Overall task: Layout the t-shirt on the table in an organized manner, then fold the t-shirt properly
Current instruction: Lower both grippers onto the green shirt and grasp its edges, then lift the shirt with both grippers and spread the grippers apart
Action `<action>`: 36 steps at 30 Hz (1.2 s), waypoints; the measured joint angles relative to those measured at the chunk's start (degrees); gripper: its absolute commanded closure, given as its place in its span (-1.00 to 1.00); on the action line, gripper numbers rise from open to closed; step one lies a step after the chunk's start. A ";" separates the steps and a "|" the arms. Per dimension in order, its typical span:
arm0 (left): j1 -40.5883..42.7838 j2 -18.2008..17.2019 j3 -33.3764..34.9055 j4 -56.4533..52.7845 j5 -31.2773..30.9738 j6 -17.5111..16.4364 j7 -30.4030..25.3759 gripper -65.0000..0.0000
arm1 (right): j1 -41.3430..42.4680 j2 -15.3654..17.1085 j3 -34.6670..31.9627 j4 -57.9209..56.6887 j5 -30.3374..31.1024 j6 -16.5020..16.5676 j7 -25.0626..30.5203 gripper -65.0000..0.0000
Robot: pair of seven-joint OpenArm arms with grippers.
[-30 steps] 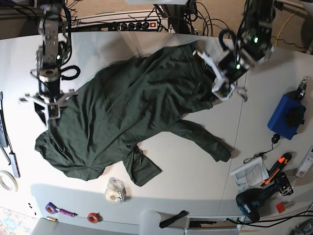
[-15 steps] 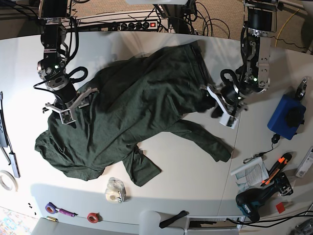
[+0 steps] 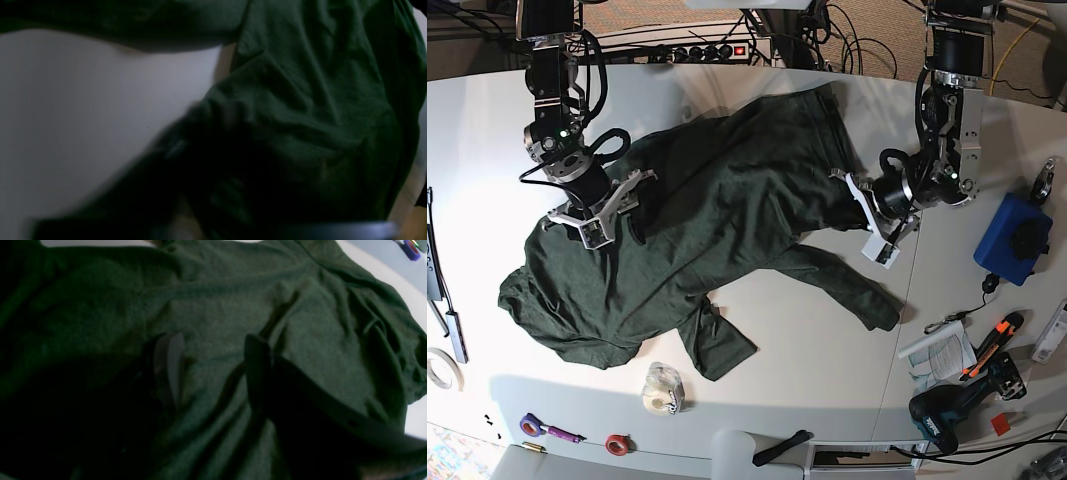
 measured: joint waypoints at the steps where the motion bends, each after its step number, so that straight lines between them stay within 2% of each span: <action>1: -0.02 0.02 0.00 0.00 -0.04 0.00 -1.20 1.00 | 0.00 -0.02 0.00 0.00 0.02 0.00 0.00 0.11; 6: -0.39 0.00 0.00 0.76 0.04 0.00 -4.04 1.00 | 0.00 0.00 0.00 0.00 0.00 -1.33 0.00 0.11; 11: -3.04 0.02 -0.20 5.16 -1.99 -0.02 -4.20 1.00 | 0.00 -0.02 0.00 0.00 0.00 -1.79 0.02 0.11; 15: -5.31 0.04 -1.92 10.32 -2.89 -0.17 -4.02 1.00 | 0.00 0.00 0.00 0.00 -0.07 -6.80 0.04 0.11; 21: -6.88 0.00 -6.88 23.10 -5.86 -0.15 -3.50 1.00 | 0.02 -0.02 -0.02 -0.02 -2.25 -10.49 4.26 0.11; 24: -6.29 0.04 -6.99 25.44 -5.95 -0.20 -0.52 1.00 | 1.01 -0.04 -0.02 -0.04 -6.69 -13.05 4.35 0.11; 29: -0.44 0.02 -6.95 25.11 -3.96 -0.02 0.15 1.00 | 4.72 -0.02 0.09 -0.09 -16.11 -20.72 2.71 0.11; 32: 3.28 0.04 -6.95 25.14 -3.87 -0.02 0.07 1.00 | 6.91 -0.02 0.22 -0.11 -17.22 -21.42 0.72 0.11; 36: 7.52 0.61 -6.99 25.11 -4.42 0.00 -0.11 1.00 | 10.51 -0.02 0.22 -0.13 -17.42 -19.69 -1.38 0.11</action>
